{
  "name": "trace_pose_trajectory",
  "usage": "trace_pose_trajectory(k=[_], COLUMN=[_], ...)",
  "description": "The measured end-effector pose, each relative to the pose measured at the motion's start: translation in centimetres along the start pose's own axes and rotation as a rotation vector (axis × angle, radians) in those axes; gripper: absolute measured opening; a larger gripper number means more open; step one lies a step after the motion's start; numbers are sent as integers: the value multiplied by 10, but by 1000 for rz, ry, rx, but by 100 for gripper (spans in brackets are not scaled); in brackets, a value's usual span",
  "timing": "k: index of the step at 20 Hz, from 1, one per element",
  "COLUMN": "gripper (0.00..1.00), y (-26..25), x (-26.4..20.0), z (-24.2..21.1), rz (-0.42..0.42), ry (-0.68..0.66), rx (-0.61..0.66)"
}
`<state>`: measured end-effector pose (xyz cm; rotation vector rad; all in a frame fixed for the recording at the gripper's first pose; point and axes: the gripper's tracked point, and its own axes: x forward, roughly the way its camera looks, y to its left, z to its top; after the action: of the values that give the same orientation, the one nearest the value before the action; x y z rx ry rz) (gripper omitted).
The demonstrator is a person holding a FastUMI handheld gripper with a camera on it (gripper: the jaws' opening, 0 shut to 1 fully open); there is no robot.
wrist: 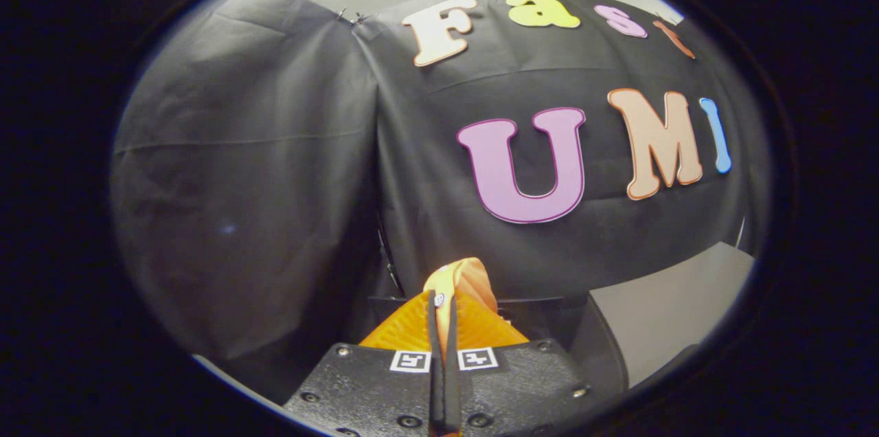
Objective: Put the clothes into the washing machine and then close the washing machine lid.
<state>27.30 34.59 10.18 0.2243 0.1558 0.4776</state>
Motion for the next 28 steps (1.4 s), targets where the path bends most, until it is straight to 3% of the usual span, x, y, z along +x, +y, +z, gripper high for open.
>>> trace_pose_trajectory(k=[7,18,28], gripper=[0,0,1], y=[0,-27,-18], x=[18,42,63], z=[-88,-236,-308], rz=[-18,-68,-74], ry=[17,203,374], rx=[45,99,109])
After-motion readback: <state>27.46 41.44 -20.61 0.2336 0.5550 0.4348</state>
